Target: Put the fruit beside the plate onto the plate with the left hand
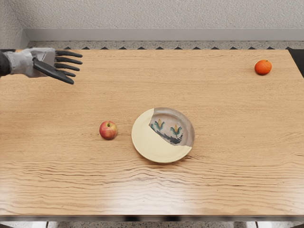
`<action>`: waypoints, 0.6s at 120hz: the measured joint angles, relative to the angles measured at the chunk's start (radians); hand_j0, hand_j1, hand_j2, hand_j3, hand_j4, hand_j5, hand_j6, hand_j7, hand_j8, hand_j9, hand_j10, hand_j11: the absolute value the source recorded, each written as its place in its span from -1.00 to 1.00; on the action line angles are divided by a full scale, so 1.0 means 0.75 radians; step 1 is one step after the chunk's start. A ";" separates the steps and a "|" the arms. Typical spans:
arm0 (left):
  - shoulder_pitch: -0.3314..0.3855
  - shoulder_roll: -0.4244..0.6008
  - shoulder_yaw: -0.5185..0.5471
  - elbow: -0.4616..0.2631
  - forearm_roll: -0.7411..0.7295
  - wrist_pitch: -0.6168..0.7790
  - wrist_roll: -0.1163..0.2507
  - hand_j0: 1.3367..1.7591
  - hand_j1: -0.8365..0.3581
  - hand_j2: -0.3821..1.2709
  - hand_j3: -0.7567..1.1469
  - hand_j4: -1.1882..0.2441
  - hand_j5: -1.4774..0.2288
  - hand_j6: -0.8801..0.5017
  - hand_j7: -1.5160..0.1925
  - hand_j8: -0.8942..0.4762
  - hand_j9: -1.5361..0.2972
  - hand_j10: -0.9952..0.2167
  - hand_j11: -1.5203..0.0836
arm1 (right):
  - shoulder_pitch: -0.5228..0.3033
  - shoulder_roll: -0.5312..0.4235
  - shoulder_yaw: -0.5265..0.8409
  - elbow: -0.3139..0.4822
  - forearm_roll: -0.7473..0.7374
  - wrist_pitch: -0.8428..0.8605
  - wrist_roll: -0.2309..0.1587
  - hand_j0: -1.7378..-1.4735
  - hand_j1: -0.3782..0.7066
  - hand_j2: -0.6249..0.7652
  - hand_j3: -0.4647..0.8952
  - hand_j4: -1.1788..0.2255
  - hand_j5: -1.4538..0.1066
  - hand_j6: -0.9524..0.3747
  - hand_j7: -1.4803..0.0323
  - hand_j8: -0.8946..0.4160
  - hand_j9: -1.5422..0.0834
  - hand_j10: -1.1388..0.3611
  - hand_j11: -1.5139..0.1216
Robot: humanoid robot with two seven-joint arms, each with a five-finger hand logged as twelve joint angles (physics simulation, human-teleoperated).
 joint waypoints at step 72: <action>-0.130 0.290 0.000 -0.818 0.643 0.091 0.125 0.52 0.49 -0.48 -0.20 0.31 0.35 -0.09 0.40 -0.06 0.32 0.23 0.49 | -0.009 0.000 -0.003 -0.002 0.000 0.000 -0.009 -0.40 -0.88 -0.11 -0.32 0.63 0.81 0.39 0.90 0.32 0.85 0.48 0.80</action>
